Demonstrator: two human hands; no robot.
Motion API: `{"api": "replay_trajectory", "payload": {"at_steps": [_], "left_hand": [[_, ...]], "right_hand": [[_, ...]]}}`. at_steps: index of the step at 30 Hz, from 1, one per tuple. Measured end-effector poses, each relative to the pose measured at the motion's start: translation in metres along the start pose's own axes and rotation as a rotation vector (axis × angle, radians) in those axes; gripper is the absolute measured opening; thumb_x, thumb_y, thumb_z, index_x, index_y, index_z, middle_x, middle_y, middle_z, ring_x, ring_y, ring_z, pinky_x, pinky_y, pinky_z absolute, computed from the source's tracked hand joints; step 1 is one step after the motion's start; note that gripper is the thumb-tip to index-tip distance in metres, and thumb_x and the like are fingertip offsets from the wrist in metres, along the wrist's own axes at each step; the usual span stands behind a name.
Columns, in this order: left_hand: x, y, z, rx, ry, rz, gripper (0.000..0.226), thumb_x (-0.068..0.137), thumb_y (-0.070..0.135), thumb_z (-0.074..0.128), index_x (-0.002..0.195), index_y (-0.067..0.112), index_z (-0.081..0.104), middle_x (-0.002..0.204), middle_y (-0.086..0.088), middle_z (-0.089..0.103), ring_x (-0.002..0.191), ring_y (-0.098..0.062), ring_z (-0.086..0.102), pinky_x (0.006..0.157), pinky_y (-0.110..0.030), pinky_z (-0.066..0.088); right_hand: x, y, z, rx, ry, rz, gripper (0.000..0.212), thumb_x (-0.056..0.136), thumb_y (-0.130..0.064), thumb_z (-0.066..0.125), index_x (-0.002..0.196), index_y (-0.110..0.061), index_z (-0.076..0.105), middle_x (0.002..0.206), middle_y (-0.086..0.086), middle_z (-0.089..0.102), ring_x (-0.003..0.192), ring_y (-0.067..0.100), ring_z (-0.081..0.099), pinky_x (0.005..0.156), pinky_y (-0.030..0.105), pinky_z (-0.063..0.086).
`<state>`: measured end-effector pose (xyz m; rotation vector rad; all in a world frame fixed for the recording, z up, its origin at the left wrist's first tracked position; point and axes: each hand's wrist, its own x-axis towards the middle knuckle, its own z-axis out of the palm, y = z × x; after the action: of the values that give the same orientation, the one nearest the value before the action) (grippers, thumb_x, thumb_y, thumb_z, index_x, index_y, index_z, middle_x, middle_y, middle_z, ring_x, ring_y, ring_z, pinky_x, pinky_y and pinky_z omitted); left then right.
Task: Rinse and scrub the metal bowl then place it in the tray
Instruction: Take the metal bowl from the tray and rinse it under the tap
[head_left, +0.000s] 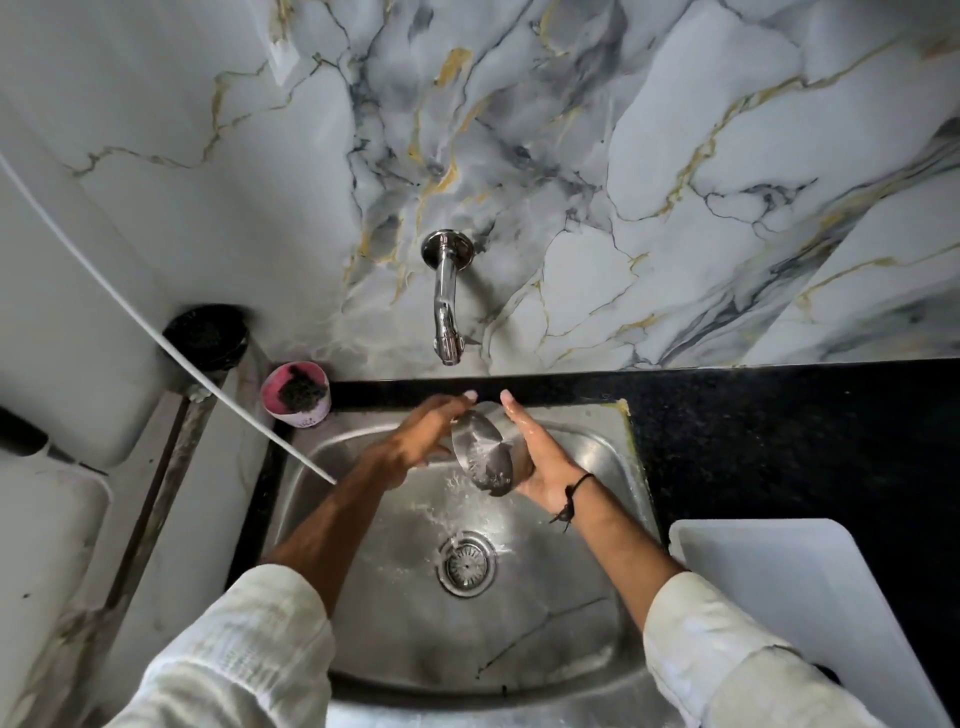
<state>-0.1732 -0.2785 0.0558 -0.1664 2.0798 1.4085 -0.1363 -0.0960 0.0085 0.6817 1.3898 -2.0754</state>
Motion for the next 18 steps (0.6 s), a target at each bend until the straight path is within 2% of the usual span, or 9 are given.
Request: {"api": "replay_trajectory", "payload": {"at_steps": [2,4,5,8,9,12,14,16,18], "left_hand": [[-0.005,-0.013,0.012,0.009,-0.106,-0.026,0.079,0.058,0.091,0.068,0.119,0.04,0.061,0.12,0.0,0.073,0.105,-0.025,0.073,0.089,-0.044,0.054],[-0.008,-0.019,0.023,-0.032,-0.122,-0.01,0.082,0.058,0.082,0.078,0.12,0.033,0.056,0.121,-0.007,0.073,0.1,-0.026,0.073,0.094,-0.046,0.053],[-0.011,-0.019,0.027,-0.048,-0.145,-0.006,0.082,0.059,0.076,0.082,0.12,0.029,0.054,0.122,-0.01,0.073,0.097,-0.025,0.073,0.09,-0.044,0.051],[-0.024,-0.014,0.044,-0.051,-0.274,0.008,0.085,0.055,0.056,0.089,0.129,0.03,0.055,0.121,-0.006,0.075,0.091,-0.015,0.073,0.075,-0.032,0.047],[-0.028,-0.012,0.049,-0.035,-0.308,0.013,0.092,0.053,0.051,0.089,0.135,0.032,0.054,0.124,-0.003,0.073,0.099,-0.014,0.073,0.076,-0.031,0.047],[-0.037,-0.011,0.068,0.125,-0.339,0.028,0.103,0.051,0.051,0.087,0.146,0.038,0.05,0.137,-0.002,0.064,0.126,-0.021,0.058,0.093,-0.038,0.049],[-0.046,-0.01,0.087,0.22,-0.292,0.008,0.105,0.048,0.056,0.085,0.145,0.035,0.051,0.137,-0.004,0.065,0.125,-0.021,0.06,0.1,-0.04,0.051],[-0.054,-0.012,0.108,0.437,-0.033,-0.029,0.1,0.046,0.07,0.08,0.134,0.03,0.057,0.134,-0.005,0.06,0.117,-0.025,0.065,0.103,-0.045,0.054],[-0.062,-0.019,0.126,0.585,0.16,-0.067,0.105,0.04,0.081,0.071,0.128,0.026,0.057,0.133,-0.009,0.056,0.119,-0.031,0.062,0.106,-0.047,0.052]], "right_hand": [[-0.011,0.0,-0.002,-0.088,0.103,-0.036,0.095,0.062,-0.088,0.075,0.13,-0.021,0.073,0.126,0.022,0.077,0.117,0.039,0.075,0.11,0.055,0.055],[-0.02,0.0,-0.006,-0.136,0.293,-0.081,0.092,0.058,-0.094,0.067,0.113,-0.021,0.079,0.108,0.02,0.081,0.093,0.038,0.081,0.086,0.05,0.065],[-0.025,-0.001,-0.009,-0.14,0.37,-0.109,0.088,0.061,-0.093,0.064,0.103,-0.018,0.08,0.097,0.017,0.081,0.082,0.035,0.08,0.076,0.046,0.066],[-0.037,-0.004,-0.022,-0.154,0.473,-0.207,0.066,0.081,-0.082,0.057,0.088,-0.018,0.068,0.094,0.009,0.074,0.085,0.026,0.068,0.076,0.036,0.054],[-0.041,-0.005,-0.026,-0.168,0.483,-0.227,0.062,0.087,-0.079,0.055,0.088,-0.018,0.065,0.091,0.005,0.072,0.083,0.022,0.065,0.071,0.033,0.05],[-0.052,-0.005,-0.036,-0.299,0.541,-0.29,0.059,0.095,-0.068,0.054,0.1,-0.011,0.07,0.081,-0.002,0.072,0.07,0.017,0.065,0.057,0.029,0.043],[-0.064,0.0,-0.048,-0.462,0.581,-0.344,0.05,0.098,-0.055,0.058,0.107,-0.008,0.071,0.091,0.005,0.077,0.086,0.028,0.071,0.066,0.035,0.052],[-0.077,0.008,-0.069,-0.729,0.569,-0.373,0.031,0.098,-0.036,0.063,0.109,-0.01,0.074,0.108,0.014,0.08,0.105,0.033,0.072,0.089,0.041,0.058],[-0.097,0.02,-0.096,-1.0,0.524,-0.354,0.021,0.095,-0.02,0.066,0.107,-0.011,0.08,0.116,0.014,0.08,0.112,0.034,0.072,0.098,0.041,0.058]]}}
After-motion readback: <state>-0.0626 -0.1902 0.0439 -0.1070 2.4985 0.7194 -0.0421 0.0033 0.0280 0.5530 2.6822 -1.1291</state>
